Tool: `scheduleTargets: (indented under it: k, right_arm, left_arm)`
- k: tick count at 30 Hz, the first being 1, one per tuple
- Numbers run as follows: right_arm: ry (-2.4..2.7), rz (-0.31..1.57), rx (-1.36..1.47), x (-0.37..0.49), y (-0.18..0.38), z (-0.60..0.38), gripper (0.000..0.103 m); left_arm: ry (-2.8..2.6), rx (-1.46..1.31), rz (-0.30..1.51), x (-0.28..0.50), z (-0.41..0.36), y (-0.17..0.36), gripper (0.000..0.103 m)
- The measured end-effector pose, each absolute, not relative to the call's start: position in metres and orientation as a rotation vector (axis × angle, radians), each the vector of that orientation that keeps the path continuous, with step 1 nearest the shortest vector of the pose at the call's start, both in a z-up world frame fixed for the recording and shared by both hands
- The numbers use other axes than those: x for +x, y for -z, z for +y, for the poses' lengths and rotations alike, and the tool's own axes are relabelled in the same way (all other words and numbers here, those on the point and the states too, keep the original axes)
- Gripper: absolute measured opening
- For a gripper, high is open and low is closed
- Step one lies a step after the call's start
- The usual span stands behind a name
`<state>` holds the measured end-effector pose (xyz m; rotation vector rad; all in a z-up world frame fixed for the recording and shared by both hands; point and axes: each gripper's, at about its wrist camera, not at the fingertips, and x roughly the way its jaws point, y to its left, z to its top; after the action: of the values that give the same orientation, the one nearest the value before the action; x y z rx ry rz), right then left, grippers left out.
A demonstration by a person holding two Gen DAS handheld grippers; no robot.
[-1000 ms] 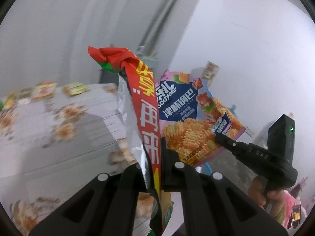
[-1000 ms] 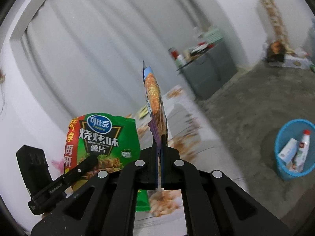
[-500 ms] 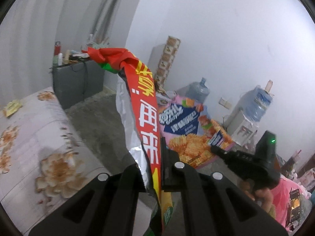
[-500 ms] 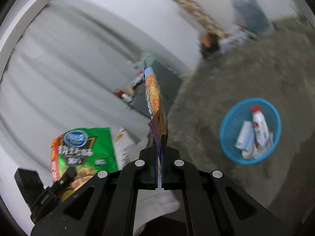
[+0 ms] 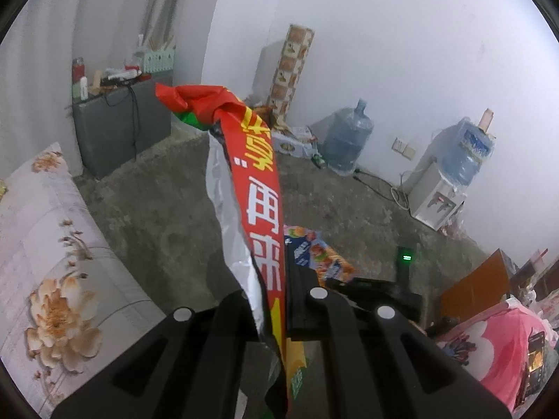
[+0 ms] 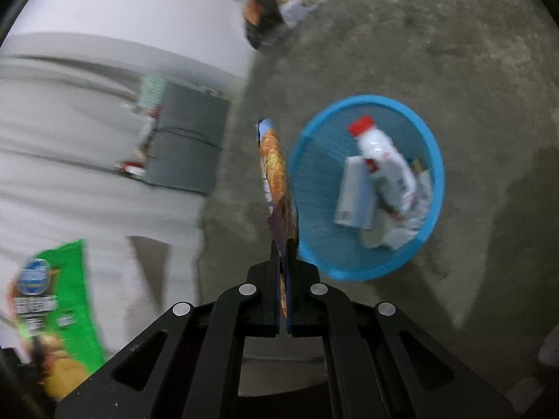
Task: Collect trash
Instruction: 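Open the right tool over the wastebasket while the left tool drops the green chip bag in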
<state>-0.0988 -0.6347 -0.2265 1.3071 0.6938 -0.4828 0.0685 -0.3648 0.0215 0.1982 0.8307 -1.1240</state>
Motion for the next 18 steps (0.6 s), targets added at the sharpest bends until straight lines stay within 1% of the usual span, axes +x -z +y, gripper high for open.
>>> scheduleTargets:
  k: [2,4,5,6,8,9,10,13,18]
  right_arm:
    - [0.532,0.758,1.306,-0.096,0.245,-0.64,0.007]
    - [0.571,0.827,1.316,-0.096,0.261,-0.647,0.023]
    - [0.596,0.848,1.317,-0.099,0.264,-0.649,0.042]
    - [0.62,0.847,1.314,-0.104,0.264,-0.65,0.056]
    - [0.641,0.807,1.29,-0.113,0.257,-0.65,0.062]
    - [0.65,0.784,1.275,-0.119,0.252,-0.65,0.068]
    - [0.66,0.769,1.268,-0.124,0.248,-0.65,0.07]
    - [0.699,0.73,1.279,-0.143,0.242,-0.651,0.07]
    - [0.737,0.681,1.315,-0.164,0.237,-0.652,0.07]
  left_arm:
    - [1.133,0.198,0.877,0.072,-0.376,-0.013,0.0]
    - [1.144,0.194,0.92,0.073,-0.388,-0.006,0.0]
    - [1.148,0.199,0.933,0.073,-0.395,-0.002,0.0]
    - [1.151,0.205,0.942,0.072,-0.4,0.001,0.0]
    - [1.155,0.22,0.967,0.071,-0.415,0.009,0.0]
    - [1.158,0.228,0.974,0.069,-0.422,0.012,0.0]
    - [1.158,0.241,0.978,0.067,-0.43,0.016,0.0]
    - [1.156,0.287,0.984,0.062,-0.455,0.029,0.001]
    - [1.101,0.464,0.974,0.047,-0.51,0.06,0.001]
